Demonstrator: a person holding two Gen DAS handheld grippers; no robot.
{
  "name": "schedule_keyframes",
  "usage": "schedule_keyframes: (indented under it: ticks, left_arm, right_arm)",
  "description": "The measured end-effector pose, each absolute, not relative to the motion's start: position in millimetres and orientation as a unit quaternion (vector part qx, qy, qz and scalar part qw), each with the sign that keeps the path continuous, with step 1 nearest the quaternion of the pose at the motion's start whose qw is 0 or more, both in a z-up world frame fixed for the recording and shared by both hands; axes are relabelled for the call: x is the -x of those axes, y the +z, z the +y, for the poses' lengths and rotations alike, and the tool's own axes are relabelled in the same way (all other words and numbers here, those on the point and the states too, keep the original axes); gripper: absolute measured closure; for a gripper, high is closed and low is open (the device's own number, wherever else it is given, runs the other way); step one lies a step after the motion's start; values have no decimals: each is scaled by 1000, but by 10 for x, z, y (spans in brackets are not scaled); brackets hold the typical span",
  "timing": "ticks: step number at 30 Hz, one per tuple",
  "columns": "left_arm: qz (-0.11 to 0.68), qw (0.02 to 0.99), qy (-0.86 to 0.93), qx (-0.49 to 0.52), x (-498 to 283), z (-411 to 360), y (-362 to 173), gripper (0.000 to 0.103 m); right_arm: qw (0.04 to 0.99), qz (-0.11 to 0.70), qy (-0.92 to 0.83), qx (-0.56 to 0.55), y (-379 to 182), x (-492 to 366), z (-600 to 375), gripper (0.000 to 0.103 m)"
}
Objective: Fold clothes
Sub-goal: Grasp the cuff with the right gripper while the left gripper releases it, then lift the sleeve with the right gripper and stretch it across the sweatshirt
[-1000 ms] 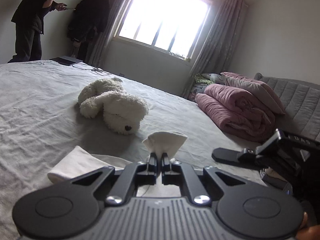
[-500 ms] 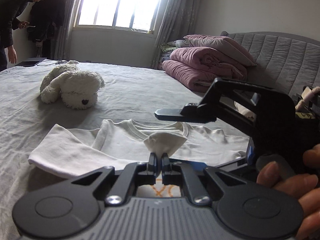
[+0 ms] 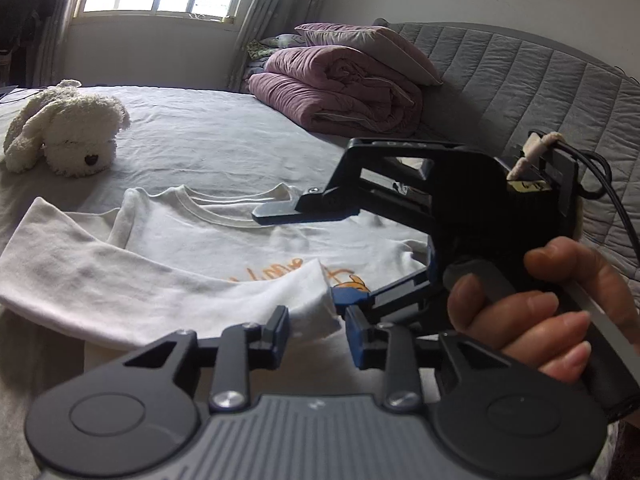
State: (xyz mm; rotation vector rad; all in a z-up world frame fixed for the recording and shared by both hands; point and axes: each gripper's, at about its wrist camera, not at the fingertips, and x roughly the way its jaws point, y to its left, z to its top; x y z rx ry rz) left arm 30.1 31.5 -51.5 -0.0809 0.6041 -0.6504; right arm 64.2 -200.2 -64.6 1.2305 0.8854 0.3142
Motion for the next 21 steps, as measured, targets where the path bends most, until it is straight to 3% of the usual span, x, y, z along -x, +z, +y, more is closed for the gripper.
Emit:
schedule_keyframes:
  ticks: [1, 3, 5, 7, 12, 21]
  left_arm:
    - [293, 901, -319, 34, -290, 323, -498, 66]
    - [291, 901, -321, 21, -274, 348, -453, 56]
    - [286, 907, -310, 6, -273, 400, -400, 50]
    - [281, 914, -292, -4, -294, 499, -345, 48]
    - [266, 941, -209, 10, -404, 885, -230, 20]
    - [294, 947, -99, 83, -749, 1450, -372, 16]
  right_arm:
    - [716, 405, 140, -551, -663, -639, -1993, 43]
    - [715, 420, 137, -541, -700, -643, -1956, 57]
    - [716, 429, 138, -533, -712, -652, -1913, 83]
    - [731, 430, 142, -511, -615, -688, -1859, 90]
    - [774, 413, 156, -453, -81, -889, -1648, 95]
    - [814, 379, 197, -395, 931, -1343, -1148, 95]
